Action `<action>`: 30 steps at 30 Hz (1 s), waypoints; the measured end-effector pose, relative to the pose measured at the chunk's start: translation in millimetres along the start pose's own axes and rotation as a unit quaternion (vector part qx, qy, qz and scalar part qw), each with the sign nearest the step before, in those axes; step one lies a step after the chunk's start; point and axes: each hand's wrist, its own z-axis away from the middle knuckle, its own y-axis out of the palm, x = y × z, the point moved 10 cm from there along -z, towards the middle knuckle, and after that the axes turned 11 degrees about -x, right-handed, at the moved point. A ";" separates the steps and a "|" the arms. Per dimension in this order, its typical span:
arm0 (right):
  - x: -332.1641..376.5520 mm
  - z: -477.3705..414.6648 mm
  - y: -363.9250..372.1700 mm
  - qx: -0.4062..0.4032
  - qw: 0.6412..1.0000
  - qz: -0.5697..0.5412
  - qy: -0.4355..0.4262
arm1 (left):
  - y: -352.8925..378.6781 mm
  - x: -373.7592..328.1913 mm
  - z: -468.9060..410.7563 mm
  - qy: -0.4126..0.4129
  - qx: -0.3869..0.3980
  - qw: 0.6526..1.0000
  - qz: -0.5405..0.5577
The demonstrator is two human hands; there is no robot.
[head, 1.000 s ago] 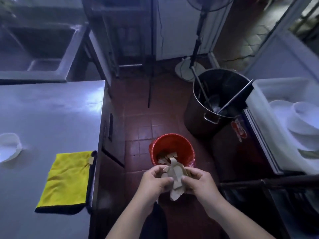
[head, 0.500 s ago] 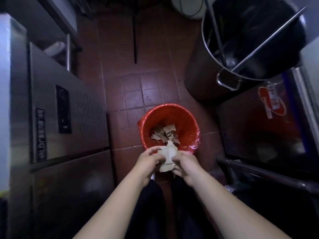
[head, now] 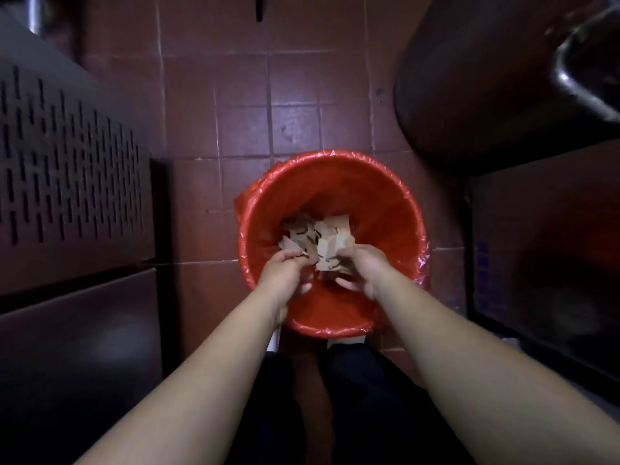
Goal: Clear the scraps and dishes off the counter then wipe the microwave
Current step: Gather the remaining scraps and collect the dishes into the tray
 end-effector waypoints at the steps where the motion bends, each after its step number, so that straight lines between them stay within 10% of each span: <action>1: 0.9 -4.9 3.8 0.009 0.998 0.064 -0.028 | 3.9 0.5 -4.3 0.003 -0.003 1.000 0.002; 17: 73.3 265.5 -73.5 -0.019 0.862 0.380 -0.336 | -81.0 -35.9 197.5 -0.012 0.023 0.998 0.054; 30: 118.1 552.1 -73.0 0.036 0.799 0.303 -0.518 | -220.7 -97.5 411.5 0.125 0.044 0.974 0.184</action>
